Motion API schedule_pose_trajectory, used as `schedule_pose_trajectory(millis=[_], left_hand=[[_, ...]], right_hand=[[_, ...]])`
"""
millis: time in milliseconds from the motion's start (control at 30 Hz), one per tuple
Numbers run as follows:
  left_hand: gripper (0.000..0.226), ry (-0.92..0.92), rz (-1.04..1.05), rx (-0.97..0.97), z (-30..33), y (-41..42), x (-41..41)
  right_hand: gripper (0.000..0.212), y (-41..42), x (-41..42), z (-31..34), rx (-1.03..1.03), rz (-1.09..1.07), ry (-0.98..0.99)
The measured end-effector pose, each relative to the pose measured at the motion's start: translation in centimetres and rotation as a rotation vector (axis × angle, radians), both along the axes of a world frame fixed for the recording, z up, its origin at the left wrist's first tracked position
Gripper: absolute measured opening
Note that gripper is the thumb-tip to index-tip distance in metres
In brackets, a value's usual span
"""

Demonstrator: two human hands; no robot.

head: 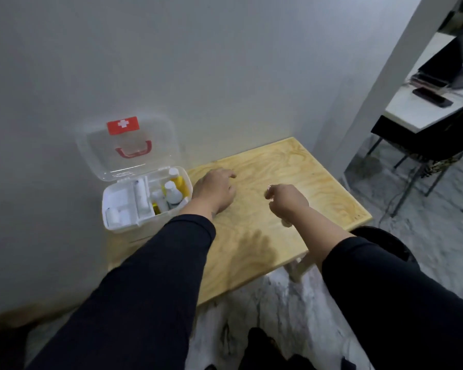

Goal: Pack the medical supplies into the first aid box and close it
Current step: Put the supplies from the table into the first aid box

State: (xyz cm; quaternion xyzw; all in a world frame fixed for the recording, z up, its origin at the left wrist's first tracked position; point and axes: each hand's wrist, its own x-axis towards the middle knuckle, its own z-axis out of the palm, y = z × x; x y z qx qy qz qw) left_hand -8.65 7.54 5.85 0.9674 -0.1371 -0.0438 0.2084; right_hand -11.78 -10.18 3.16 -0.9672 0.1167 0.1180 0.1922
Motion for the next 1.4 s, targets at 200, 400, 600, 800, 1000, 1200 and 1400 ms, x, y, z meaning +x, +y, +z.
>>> schedule_pose_trajectory(millis=[200,400,600,800,1000,1200,1400], left_hand=[[0.041,0.192,-0.062,0.057,-6.1,-6.9,0.1],[0.044,0.271,-0.007,0.129,-10.8,-8.4,0.8],[0.046,0.247,0.045,0.125,-11.6,-8.4,2.0],[0.044,0.231,0.113,0.126,-10.2,-6.9,2.0],[0.041,0.167,0.164,0.134,-6.0,-3.8,1.3],[0.035,0.032,0.3,0.141,-0.7,2.9,-0.8],[0.045,-0.062,0.539,0.117,0.6,12.9,-3.5]], right_hand=[[0.051,-5.3,-0.2,-5.2,-0.006,-0.013,0.052],[0.065,-5.3,2.0,-8.1,0.088,0.076,-0.088],[0.049,-5.5,6.5,-8.7,-0.036,0.269,-0.112],[0.028,-4.7,7.1,-8.8,-0.027,0.312,-0.121],[0.029,-1.1,7.7,-4.3,-0.013,0.411,-0.225],[0.029,6.9,8.9,2.7,0.048,0.568,-0.359],[0.029,17.2,8.2,5.6,0.115,0.75,-0.43]])
